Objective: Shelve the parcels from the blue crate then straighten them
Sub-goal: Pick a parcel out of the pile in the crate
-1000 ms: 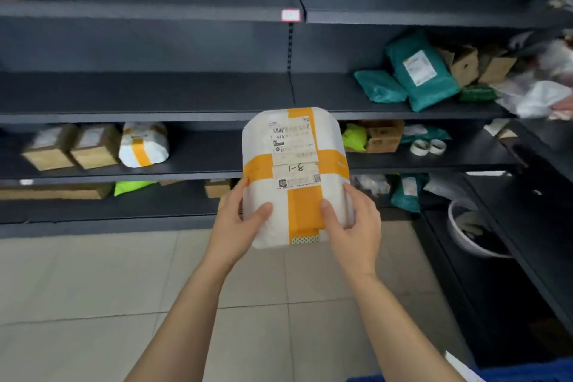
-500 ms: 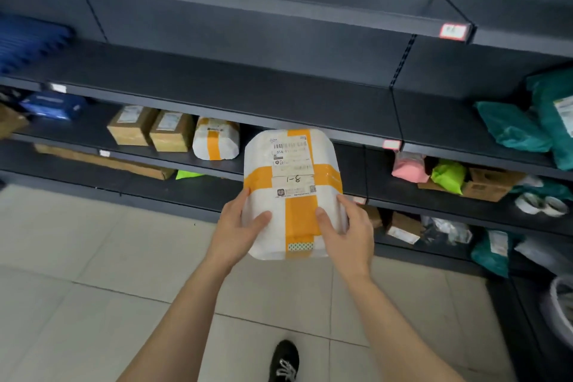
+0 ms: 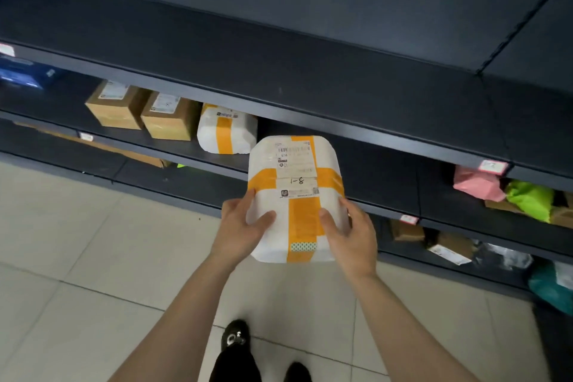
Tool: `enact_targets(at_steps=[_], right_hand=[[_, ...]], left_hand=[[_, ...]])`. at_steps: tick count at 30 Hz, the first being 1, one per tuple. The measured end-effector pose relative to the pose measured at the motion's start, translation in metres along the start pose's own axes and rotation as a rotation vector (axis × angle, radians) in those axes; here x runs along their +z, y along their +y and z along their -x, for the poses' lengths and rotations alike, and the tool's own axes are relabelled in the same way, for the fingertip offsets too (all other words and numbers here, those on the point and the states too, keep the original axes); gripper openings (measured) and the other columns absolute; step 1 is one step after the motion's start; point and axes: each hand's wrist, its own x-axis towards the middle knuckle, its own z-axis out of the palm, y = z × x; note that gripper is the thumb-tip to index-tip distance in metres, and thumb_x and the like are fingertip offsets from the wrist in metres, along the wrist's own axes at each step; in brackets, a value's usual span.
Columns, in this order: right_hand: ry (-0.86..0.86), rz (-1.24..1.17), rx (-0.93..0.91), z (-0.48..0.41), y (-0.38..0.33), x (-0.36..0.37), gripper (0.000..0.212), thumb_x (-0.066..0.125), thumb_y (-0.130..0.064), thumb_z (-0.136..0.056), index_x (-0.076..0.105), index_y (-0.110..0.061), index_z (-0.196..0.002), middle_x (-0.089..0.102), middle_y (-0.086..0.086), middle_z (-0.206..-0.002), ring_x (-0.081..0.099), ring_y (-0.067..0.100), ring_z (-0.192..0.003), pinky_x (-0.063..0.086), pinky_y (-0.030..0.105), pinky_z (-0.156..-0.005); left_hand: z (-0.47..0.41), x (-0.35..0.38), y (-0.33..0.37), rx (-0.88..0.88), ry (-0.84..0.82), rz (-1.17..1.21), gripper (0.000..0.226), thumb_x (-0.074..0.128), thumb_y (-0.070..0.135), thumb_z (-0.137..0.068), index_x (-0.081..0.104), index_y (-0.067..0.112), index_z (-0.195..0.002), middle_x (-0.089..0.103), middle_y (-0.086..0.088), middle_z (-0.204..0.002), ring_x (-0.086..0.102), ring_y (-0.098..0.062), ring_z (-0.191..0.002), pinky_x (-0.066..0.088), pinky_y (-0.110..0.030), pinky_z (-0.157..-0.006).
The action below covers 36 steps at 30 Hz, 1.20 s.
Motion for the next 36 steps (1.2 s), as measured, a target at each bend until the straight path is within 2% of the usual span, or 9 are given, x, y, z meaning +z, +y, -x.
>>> enact_targets(at_steps=[6,9,14,18,22,25,29,33,36], right_hand=[[0.007,-0.04,0.031,-0.074,0.013,0.068,0.057,0.06,-0.056,-0.085,0.05,-0.031,-0.135,0.055,-0.003,-0.13,0.055,0.022,-0.119,0.051,0.048,-0.094],[0.012,-0.022,0.002,-0.12,0.022,0.098,0.056,0.061,-0.048,-0.089,0.047,-0.028,-0.139,0.05,0.001,-0.134,0.051,0.021,-0.121,0.048,0.04,-0.097],[-0.015,0.046,-0.112,-0.19,0.049,0.142,0.061,0.061,-0.049,-0.088,0.041,-0.031,-0.143,0.047,0.001,-0.137,0.046,0.021,-0.125,0.045,0.04,-0.098],[-0.144,0.127,-0.188,-0.238,0.068,0.167,0.079,0.064,-0.052,-0.084,0.025,-0.033,-0.151,0.038,0.0,-0.146,0.038,0.022,-0.134,0.038,0.042,-0.107],[-0.156,0.257,-0.286,-0.277,0.077,0.182,0.09,0.065,-0.055,-0.083,0.017,-0.028,-0.154,0.031,0.001,-0.153,0.033,0.023,-0.138,0.033,0.037,-0.107],[-0.13,0.347,-0.36,-0.295,0.077,0.189,0.089,0.059,-0.06,-0.085,0.014,-0.028,-0.154,0.031,0.003,-0.154,0.035,0.026,-0.138,0.035,0.039,-0.106],[-0.12,0.448,-0.42,-0.303,0.079,0.192,0.088,0.049,-0.065,-0.086,0.009,-0.027,-0.155,0.031,0.006,-0.153,0.036,0.029,-0.137,0.04,0.042,-0.104],[-0.125,0.556,-0.411,-0.299,0.073,0.188,0.084,0.047,-0.063,-0.09,0.01,-0.024,-0.154,0.034,0.007,-0.15,0.038,0.029,-0.134,0.042,0.042,-0.101],[-0.103,0.734,-0.413,-0.283,0.067,0.178,0.077,0.054,-0.056,-0.089,0.02,-0.021,-0.148,0.042,0.007,-0.142,0.043,0.028,-0.128,0.041,0.042,-0.097]], left_hand=[[-0.102,0.0,-0.023,0.074,-0.141,-0.092,0.081,0.068,0.041,-0.085,0.019,0.036,-0.149,0.025,0.002,-0.144,0.033,-0.022,-0.134,0.033,-0.039,-0.107],[-0.157,0.01,-0.035,0.117,-0.189,-0.134,0.095,0.075,0.037,-0.08,0.011,0.033,-0.151,0.019,0.005,-0.15,0.028,-0.021,-0.138,0.035,-0.04,-0.107],[-0.244,0.032,-0.054,0.214,-0.17,-0.258,0.112,0.081,0.037,-0.072,0.004,0.028,-0.152,0.017,0.0,-0.153,0.022,-0.023,-0.141,0.03,-0.041,-0.11],[-0.301,0.046,-0.071,0.266,-0.129,-0.382,0.123,0.086,0.039,-0.064,0.002,0.024,-0.152,0.016,-0.005,-0.153,0.023,-0.029,-0.141,0.033,-0.043,-0.109],[-0.341,0.056,-0.079,0.348,-0.043,-0.46,0.121,0.084,0.037,-0.065,0.001,0.026,-0.152,0.017,-0.008,-0.153,0.028,-0.033,-0.138,0.037,-0.046,-0.107],[-0.358,0.06,-0.079,0.4,0.024,-0.523,0.121,0.082,0.04,-0.066,0.0,0.021,-0.153,0.02,-0.009,-0.152,0.027,-0.034,-0.137,0.036,-0.045,-0.108],[-0.359,0.063,-0.073,0.43,0.143,-0.723,0.116,0.078,0.048,-0.068,0.006,0.012,-0.151,0.028,-0.013,-0.144,0.026,-0.033,-0.134,0.031,-0.042,-0.108],[-0.35,0.062,-0.069,0.408,0.147,-0.86,0.111,0.074,0.048,-0.074,0.004,0.009,-0.151,0.028,-0.013,-0.145,0.027,-0.032,-0.133,0.034,-0.041,-0.106],[-0.333,0.057,-0.063,0.378,0.12,-1.0,0.105,0.07,0.047,-0.08,0.003,0.009,-0.152,0.025,-0.013,-0.149,0.024,-0.03,-0.137,0.033,-0.04,-0.107]])
